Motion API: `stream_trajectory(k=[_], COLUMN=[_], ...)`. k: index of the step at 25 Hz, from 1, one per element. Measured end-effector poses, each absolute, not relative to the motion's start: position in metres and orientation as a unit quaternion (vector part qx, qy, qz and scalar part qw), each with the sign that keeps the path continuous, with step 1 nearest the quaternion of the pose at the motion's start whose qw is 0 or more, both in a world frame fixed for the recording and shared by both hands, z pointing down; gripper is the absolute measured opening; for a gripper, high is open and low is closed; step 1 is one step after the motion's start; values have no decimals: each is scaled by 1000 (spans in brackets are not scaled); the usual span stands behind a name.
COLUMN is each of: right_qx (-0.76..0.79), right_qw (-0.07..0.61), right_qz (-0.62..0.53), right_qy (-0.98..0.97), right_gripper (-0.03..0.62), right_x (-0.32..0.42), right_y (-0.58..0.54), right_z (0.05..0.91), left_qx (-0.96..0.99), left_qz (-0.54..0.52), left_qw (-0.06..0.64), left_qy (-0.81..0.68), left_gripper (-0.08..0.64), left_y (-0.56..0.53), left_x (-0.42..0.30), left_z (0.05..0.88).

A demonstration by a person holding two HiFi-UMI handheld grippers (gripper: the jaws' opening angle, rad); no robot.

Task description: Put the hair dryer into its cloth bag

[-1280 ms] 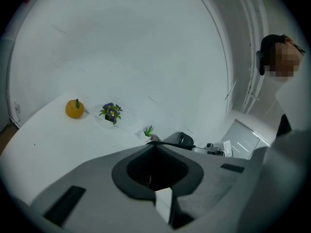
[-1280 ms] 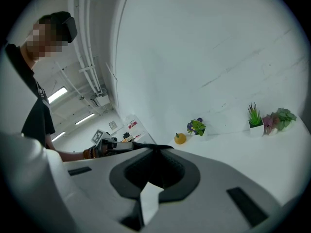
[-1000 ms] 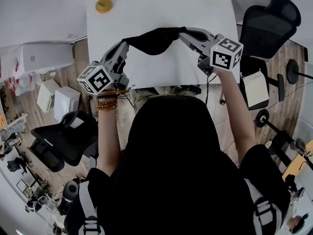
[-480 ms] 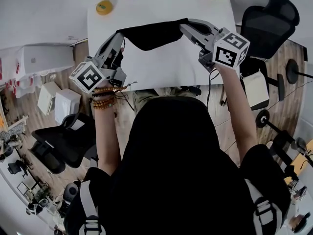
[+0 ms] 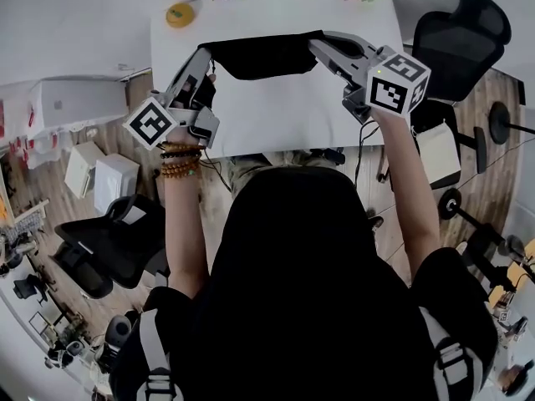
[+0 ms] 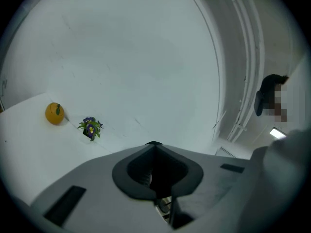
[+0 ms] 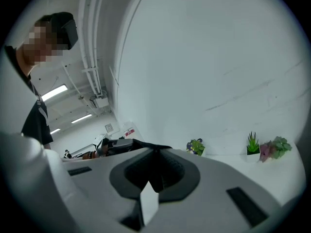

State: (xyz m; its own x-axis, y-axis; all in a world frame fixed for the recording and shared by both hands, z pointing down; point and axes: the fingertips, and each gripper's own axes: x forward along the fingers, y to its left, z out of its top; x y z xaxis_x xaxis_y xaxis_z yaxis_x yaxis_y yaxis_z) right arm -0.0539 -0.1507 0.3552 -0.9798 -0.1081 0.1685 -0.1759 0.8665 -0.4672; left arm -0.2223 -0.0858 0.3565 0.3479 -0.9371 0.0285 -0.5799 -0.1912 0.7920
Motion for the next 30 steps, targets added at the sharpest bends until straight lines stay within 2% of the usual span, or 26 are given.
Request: stream_trajectory(k=[7, 14, 20, 23, 27, 30], right_qx=[122, 174, 183, 181, 181, 192], right_qw=[97, 75, 136, 138, 134, 142], right_qz=[257, 242, 284, 315, 336, 335], right_qy=[-954, -952, -932, -921, -914, -911], right_gripper=[37, 37, 37, 37, 37, 37], right_x=[-77, -90, -76, -64, -45, -24], right_y=[-223, -263, -230, -208, -177, -142], right_z=[368, 351, 418, 438, 448, 466], left_qx=[745, 752, 721, 710, 714, 737], left_qz=[-182, -172, -148, -152, -141, -93], left_qw=[341, 310, 372, 398, 411, 400], left_qy=[-544, -556, -566, -561, -550, -537], left_gripper=[31, 31, 31, 31, 31, 31], left_y=[-147, -183, -150, -122, -86, -53], left_x=[-246, -255, -244, -232, -207, -188], left_z=[359, 335, 405, 430, 444, 463])
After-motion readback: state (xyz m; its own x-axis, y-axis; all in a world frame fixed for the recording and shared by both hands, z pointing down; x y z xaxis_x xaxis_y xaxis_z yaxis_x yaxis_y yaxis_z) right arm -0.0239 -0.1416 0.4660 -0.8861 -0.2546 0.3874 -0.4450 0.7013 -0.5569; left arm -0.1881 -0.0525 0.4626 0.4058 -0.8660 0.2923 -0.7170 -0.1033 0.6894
